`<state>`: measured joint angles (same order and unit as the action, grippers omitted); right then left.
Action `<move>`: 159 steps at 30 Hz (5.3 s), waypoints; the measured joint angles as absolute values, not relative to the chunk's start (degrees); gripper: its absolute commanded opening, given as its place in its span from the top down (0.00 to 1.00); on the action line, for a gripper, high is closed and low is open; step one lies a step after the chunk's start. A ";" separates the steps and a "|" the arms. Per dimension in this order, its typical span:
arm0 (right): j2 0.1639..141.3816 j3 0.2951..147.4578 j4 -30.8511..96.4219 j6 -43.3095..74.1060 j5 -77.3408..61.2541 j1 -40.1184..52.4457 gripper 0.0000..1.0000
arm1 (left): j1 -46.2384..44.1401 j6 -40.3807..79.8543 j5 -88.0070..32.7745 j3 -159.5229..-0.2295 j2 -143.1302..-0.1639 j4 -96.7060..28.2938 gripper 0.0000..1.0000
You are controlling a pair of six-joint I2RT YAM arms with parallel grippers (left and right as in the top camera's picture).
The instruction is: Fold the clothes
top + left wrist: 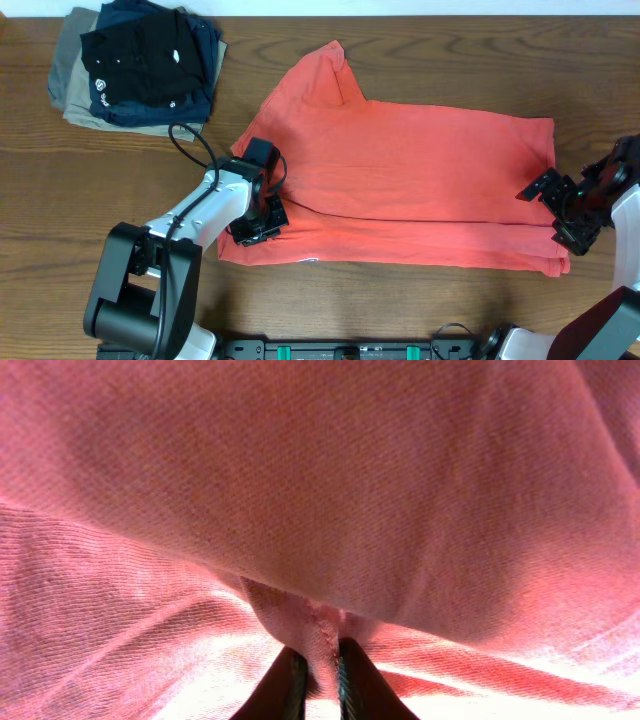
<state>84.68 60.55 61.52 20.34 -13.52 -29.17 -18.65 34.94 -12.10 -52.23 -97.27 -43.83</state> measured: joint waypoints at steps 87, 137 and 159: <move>84.68 60.29 61.45 20.32 -12.01 -29.17 0.01 | -24.88 34.24 -2.31 -52.51 -92.64 -5.43 0.92; 84.68 60.23 61.63 20.05 -11.97 -29.17 0.01 | -11.55 20.73 -8.25 -52.99 -92.27 -24.86 0.51; 84.68 60.23 61.65 19.88 -11.64 -29.17 0.01 | -11.55 19.11 -7.33 -52.99 -95.24 -20.60 0.94</move>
<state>84.68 60.23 61.65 19.88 -11.64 -29.17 -11.55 19.11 -7.33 -52.99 -95.24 -20.60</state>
